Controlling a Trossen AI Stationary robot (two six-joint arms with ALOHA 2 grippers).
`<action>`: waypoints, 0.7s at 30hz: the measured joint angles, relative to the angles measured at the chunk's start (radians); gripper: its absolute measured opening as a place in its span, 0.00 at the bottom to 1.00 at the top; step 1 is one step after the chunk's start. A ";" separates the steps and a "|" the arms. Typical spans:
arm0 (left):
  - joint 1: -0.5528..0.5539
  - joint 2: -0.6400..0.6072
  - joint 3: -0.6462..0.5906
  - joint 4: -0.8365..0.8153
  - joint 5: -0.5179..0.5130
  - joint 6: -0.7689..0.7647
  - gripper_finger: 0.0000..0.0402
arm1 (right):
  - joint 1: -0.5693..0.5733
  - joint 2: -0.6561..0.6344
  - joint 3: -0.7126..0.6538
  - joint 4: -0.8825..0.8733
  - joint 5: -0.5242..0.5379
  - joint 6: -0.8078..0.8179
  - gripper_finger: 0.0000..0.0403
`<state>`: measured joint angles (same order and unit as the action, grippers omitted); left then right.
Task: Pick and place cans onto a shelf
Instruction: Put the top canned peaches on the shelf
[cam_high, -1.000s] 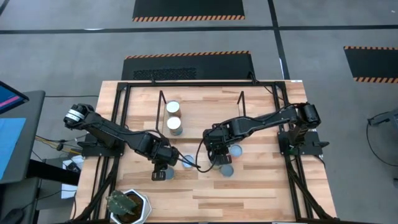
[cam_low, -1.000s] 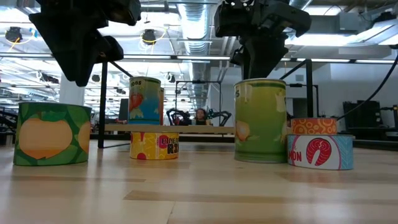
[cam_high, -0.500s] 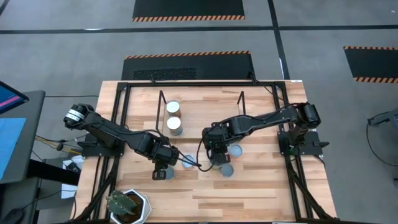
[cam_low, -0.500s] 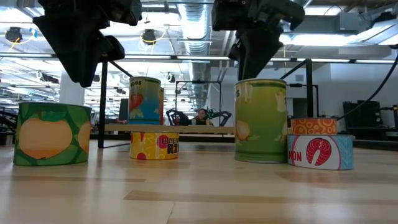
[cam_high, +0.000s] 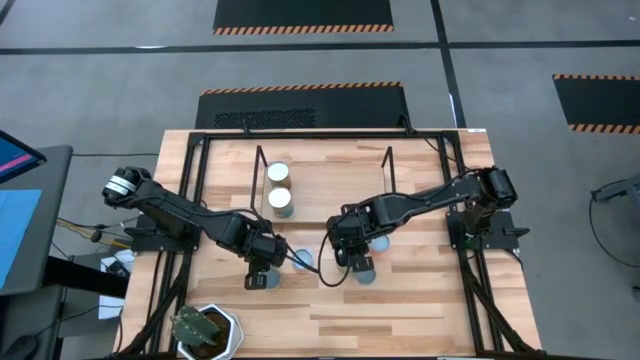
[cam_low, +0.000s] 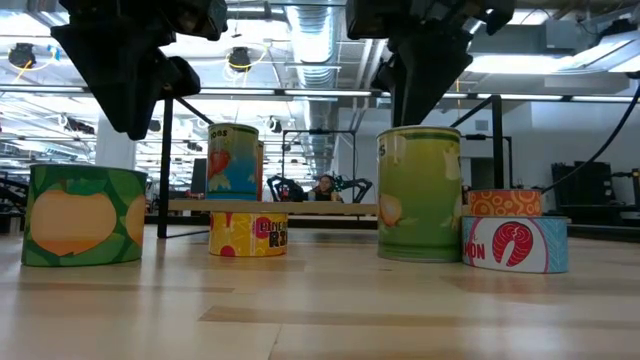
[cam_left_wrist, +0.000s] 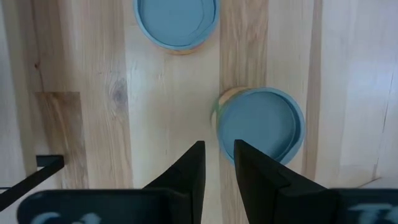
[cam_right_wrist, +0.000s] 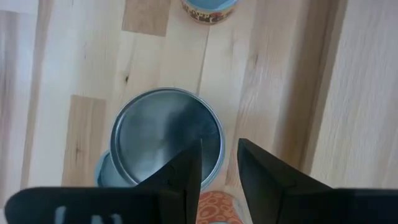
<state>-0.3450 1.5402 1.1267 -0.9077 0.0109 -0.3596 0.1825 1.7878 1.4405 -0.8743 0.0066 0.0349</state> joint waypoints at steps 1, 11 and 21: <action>0.000 0.000 0.000 0.000 0.000 0.000 0.18 | -0.001 0.000 -0.004 0.005 0.000 0.000 0.31; 0.000 0.000 0.000 0.000 0.000 0.000 0.18 | -0.001 0.000 -0.009 0.008 -0.001 0.021 0.31; 0.000 0.000 0.000 0.000 0.000 0.000 0.18 | -0.001 0.000 -0.010 0.009 -0.002 0.037 0.31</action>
<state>-0.3450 1.5402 1.1267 -0.9073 0.0105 -0.3595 0.1818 1.7874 1.4307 -0.8658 0.0048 0.0715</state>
